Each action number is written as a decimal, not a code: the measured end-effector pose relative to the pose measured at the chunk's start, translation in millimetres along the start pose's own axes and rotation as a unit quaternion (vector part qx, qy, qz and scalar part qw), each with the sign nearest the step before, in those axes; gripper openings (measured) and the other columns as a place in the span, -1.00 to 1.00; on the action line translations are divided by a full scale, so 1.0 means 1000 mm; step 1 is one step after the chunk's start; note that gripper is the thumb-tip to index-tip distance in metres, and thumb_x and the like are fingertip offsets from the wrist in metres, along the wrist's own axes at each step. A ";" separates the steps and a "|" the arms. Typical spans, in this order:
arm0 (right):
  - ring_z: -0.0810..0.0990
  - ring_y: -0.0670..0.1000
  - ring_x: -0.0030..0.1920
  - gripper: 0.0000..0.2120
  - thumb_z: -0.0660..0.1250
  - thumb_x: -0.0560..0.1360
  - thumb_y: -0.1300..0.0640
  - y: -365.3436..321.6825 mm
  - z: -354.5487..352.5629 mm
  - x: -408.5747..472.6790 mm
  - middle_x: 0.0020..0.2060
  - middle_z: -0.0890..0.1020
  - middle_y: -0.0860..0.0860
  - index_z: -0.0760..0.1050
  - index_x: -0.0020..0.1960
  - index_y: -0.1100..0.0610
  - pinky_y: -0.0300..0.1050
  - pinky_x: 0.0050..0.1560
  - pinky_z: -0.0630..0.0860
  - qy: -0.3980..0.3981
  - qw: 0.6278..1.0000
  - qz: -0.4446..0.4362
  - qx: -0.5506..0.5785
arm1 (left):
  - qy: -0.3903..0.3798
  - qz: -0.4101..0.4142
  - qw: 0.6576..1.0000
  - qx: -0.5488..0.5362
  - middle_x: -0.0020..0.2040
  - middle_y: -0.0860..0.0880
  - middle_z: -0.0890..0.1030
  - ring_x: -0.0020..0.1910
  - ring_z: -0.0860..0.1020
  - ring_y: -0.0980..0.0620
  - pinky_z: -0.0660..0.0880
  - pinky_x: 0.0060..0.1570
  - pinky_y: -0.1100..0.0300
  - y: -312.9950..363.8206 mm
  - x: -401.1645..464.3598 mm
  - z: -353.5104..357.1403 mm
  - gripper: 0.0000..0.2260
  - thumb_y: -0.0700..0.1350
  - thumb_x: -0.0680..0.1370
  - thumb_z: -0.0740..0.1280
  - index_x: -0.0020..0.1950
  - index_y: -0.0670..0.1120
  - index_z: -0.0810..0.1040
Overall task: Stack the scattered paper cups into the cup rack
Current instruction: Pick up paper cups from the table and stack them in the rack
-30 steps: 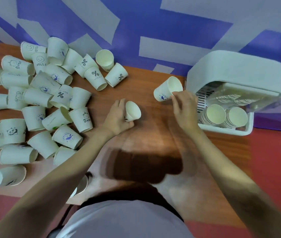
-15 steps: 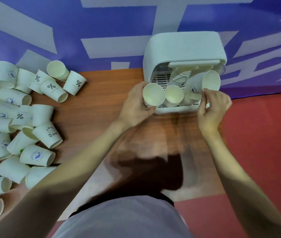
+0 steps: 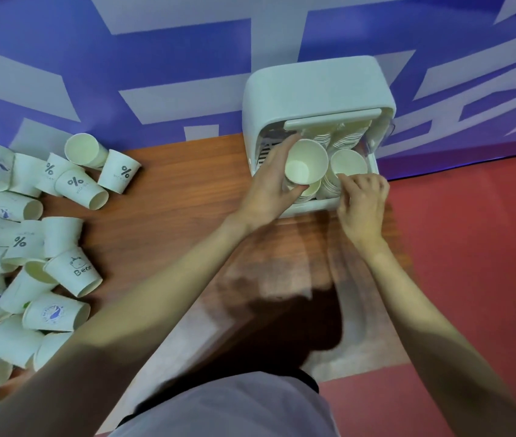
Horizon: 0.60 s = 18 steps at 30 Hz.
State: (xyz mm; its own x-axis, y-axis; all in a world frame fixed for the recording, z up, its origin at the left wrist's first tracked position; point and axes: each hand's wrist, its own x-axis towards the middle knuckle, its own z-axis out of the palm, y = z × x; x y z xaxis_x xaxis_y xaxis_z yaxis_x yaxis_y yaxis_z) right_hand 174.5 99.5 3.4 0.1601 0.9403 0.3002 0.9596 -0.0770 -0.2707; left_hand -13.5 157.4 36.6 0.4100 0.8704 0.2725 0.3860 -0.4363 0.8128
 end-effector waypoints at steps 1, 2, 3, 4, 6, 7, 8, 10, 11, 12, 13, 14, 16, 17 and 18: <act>0.48 0.19 0.00 -0.64 0.25 0.39 0.36 0.001 0.002 0.000 -0.15 0.59 0.13 0.56 0.16 0.19 0.01 0.18 0.21 -0.025 1.000 -0.001 -0.004 | -0.010 -0.002 1.000 0.005 0.39 -0.06 0.36 0.37 0.30 0.11 0.16 0.33 0.48 -0.003 0.000 0.004 -0.35 -0.18 0.42 0.44 0.45 -0.18 0.23; 0.48 0.20 0.02 -0.63 0.25 0.40 0.35 0.002 0.004 0.000 -0.12 0.60 0.13 0.56 0.18 0.20 0.01 0.18 0.21 -0.049 0.999 -0.003 -0.008 | -0.017 -0.003 1.000 0.011 0.40 -0.09 0.36 0.38 0.29 0.09 0.13 0.32 0.52 -0.005 0.001 0.007 -0.34 -0.18 0.43 0.44 0.46 -0.18 0.22; 0.48 0.20 0.03 -0.63 0.24 0.41 0.35 0.002 0.006 0.001 -0.11 0.60 0.13 0.55 0.19 0.19 0.01 0.18 0.21 -0.066 0.998 -0.004 -0.014 | -0.022 -0.003 1.000 0.014 0.41 -0.11 0.36 0.38 0.29 0.06 0.11 0.31 0.54 -0.007 0.001 0.010 -0.34 -0.18 0.43 0.44 0.46 -0.18 0.22; 0.47 0.19 0.04 -0.63 0.23 0.42 0.35 0.002 0.008 0.002 -0.11 0.60 0.13 0.55 0.19 0.19 0.01 0.17 0.21 -0.076 0.997 -0.004 -0.020 | -0.026 -0.004 1.000 0.015 0.42 -0.11 0.36 0.38 0.29 0.05 0.11 0.29 0.56 -0.009 0.002 0.013 -0.34 -0.17 0.44 0.44 0.46 -0.18 0.21; 0.47 0.18 0.04 -0.64 0.22 0.43 0.35 0.002 0.011 0.004 -0.12 0.61 0.12 0.55 0.18 0.17 -0.01 0.16 0.21 -0.083 0.996 0.000 -0.027 | -0.037 -0.015 0.999 0.020 0.42 -0.11 0.35 0.37 0.30 0.03 0.17 0.29 0.50 -0.011 0.002 0.018 -0.34 -0.15 0.44 0.44 0.46 -0.17 0.20; 0.47 0.18 0.04 -0.65 0.22 0.43 0.36 0.001 0.013 0.005 -0.13 0.61 0.12 0.55 0.16 0.17 -0.01 0.16 0.22 -0.083 0.996 0.004 -0.026 | -0.046 -0.024 0.998 0.029 0.42 -0.12 0.34 0.38 0.30 0.01 0.22 0.33 0.40 -0.012 0.002 0.021 -0.34 -0.14 0.45 0.43 0.46 -0.17 0.19; 0.47 0.19 0.03 -0.66 0.22 0.43 0.36 0.000 0.014 0.006 -0.14 0.61 0.12 0.56 0.15 0.17 -0.01 0.16 0.22 -0.081 0.996 0.009 -0.023 | -0.060 -0.033 0.996 0.051 0.43 -0.14 0.31 0.41 0.28 -0.02 0.25 0.37 0.25 -0.013 0.002 0.024 -0.34 -0.13 0.46 0.42 0.47 -0.19 0.18; 0.47 0.21 0.04 -0.68 0.23 0.44 0.37 0.000 0.016 0.006 -0.15 0.61 0.13 0.57 0.14 0.19 0.00 0.17 0.24 -0.073 0.997 0.017 -0.015 | -0.104 -0.056 0.984 0.136 0.51 -0.17 0.17 0.50 0.12 -0.09 0.13 0.47 0.02 -0.019 -0.001 0.029 -0.29 -0.05 0.50 0.39 0.51 -0.21 0.09; 0.47 0.21 0.04 -0.69 0.23 0.44 0.37 0.000 0.017 0.006 -0.14 0.62 0.14 0.57 0.13 0.20 0.00 0.16 0.24 -0.070 0.997 0.018 -0.013 | -0.131 -0.077 0.972 0.178 0.55 -0.16 0.05 0.53 0.01 -0.09 0.03 0.50 -0.04 -0.022 -0.003 0.032 -0.25 0.00 0.51 0.36 0.53 -0.20 0.00; 0.48 0.22 0.04 -0.70 0.23 0.44 0.37 0.000 0.017 0.006 -0.14 0.62 0.14 0.57 0.13 0.21 -0.01 0.16 0.24 -0.070 0.997 0.019 -0.011 | -0.160 -0.097 0.961 0.205 0.56 -0.12 -0.07 0.54 -0.09 -0.08 -0.06 0.51 -0.07 -0.024 -0.006 0.034 -0.19 0.05 0.52 0.35 0.54 -0.18 -0.09; 0.48 0.22 0.04 -0.70 0.23 0.45 0.37 0.000 0.017 0.007 -0.12 0.63 0.15 0.57 0.13 0.22 -0.02 0.16 0.23 -0.073 0.997 0.019 -0.009 | -0.185 -0.110 0.952 0.215 0.56 -0.07 -0.17 0.54 -0.16 -0.07 -0.11 0.49 -0.10 -0.027 -0.008 0.034 -0.15 0.08 0.51 0.34 0.54 -0.15 -0.18; 0.48 0.21 0.05 -0.71 0.23 0.46 0.36 0.000 0.016 0.007 -0.10 0.63 0.15 0.57 0.14 0.22 -0.03 0.17 0.22 -0.076 0.997 0.018 -0.006 | -0.202 -0.117 0.948 0.217 0.56 -0.04 -0.23 0.53 -0.20 -0.06 -0.13 0.47 -0.13 -0.028 -0.010 0.034 -0.11 0.09 0.50 0.35 0.53 -0.13 -0.23; 0.49 0.21 0.09 -0.70 0.25 0.47 0.33 -0.002 0.012 0.008 -0.03 0.63 0.15 0.55 0.17 0.22 -0.04 0.19 0.21 -0.074 0.997 0.010 0.008 | -0.216 -0.120 0.944 0.217 0.55 -0.01 -0.27 0.53 -0.23 -0.06 -0.14 0.47 -0.15 -0.030 -0.011 0.032 -0.06 0.10 0.48 0.37 0.53 -0.11 -0.28; 0.49 0.22 0.11 -0.70 0.26 0.46 0.32 -0.004 0.010 0.008 0.02 0.62 0.16 0.54 0.18 0.23 -0.02 0.21 0.21 -0.066 0.998 0.004 0.016 | -0.216 -0.122 0.945 0.211 0.55 -0.01 -0.27 0.53 -0.23 -0.06 -0.14 0.47 -0.15 -0.029 -0.011 0.030 -0.06 0.10 0.48 0.38 0.53 -0.11 -0.27; 0.48 0.23 0.13 -0.69 0.27 0.45 0.30 -0.008 0.007 0.009 0.06 0.60 0.17 0.52 0.19 0.24 -0.01 0.23 0.22 -0.055 0.998 -0.002 0.022 | -0.209 -0.124 0.949 0.200 0.55 -0.02 -0.25 0.53 -0.22 -0.06 -0.12 0.49 -0.12 -0.029 -0.010 0.027 -0.07 0.09 0.48 0.38 0.53 -0.11 -0.25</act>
State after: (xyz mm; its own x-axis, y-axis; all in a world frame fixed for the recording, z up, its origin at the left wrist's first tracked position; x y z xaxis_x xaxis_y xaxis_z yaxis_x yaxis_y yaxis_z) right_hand 167.0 110.4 1.6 0.1274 0.9716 0.1996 0.9489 -0.0608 -0.3097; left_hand -6.9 155.0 -3.4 0.5259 0.8273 -0.1975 0.7616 -0.3547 0.5423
